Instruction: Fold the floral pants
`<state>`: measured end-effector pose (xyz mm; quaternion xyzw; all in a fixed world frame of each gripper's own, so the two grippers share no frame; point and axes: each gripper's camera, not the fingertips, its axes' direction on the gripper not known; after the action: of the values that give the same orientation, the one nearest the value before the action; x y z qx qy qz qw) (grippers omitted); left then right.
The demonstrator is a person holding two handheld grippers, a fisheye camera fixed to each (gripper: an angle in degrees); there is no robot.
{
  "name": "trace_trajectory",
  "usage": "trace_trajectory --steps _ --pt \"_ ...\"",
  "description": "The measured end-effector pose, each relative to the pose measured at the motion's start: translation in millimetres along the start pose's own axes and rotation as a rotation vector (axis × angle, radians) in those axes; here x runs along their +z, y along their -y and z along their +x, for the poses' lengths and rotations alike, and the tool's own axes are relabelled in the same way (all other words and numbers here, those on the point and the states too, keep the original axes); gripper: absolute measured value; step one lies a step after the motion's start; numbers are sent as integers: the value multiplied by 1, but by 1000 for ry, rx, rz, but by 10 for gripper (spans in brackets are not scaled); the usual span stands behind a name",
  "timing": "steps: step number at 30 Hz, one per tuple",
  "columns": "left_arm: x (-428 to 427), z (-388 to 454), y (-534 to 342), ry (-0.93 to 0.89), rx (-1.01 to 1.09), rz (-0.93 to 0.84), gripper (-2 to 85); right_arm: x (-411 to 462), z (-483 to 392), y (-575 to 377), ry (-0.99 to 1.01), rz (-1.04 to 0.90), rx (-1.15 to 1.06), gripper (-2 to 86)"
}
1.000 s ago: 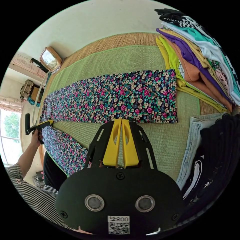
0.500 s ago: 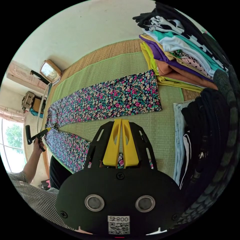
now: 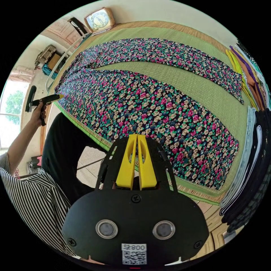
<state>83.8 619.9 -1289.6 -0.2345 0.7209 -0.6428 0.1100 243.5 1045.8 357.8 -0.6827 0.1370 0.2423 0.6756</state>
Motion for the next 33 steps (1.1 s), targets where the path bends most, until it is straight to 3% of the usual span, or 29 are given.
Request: trace_trajectory --steps 6,16,25,33 --pt "-49 -41 -30 -18 -21 118 1 -37 -27 7 -75 24 -40 1" --pt "-112 -124 -29 75 -101 181 2 -58 -107 47 -38 17 -188 1" --pt "-133 -175 -6 140 -130 138 2 -82 -209 162 -5 68 -409 1" --pt "-146 -201 -14 43 -123 173 2 -58 -279 273 -74 12 -536 1"
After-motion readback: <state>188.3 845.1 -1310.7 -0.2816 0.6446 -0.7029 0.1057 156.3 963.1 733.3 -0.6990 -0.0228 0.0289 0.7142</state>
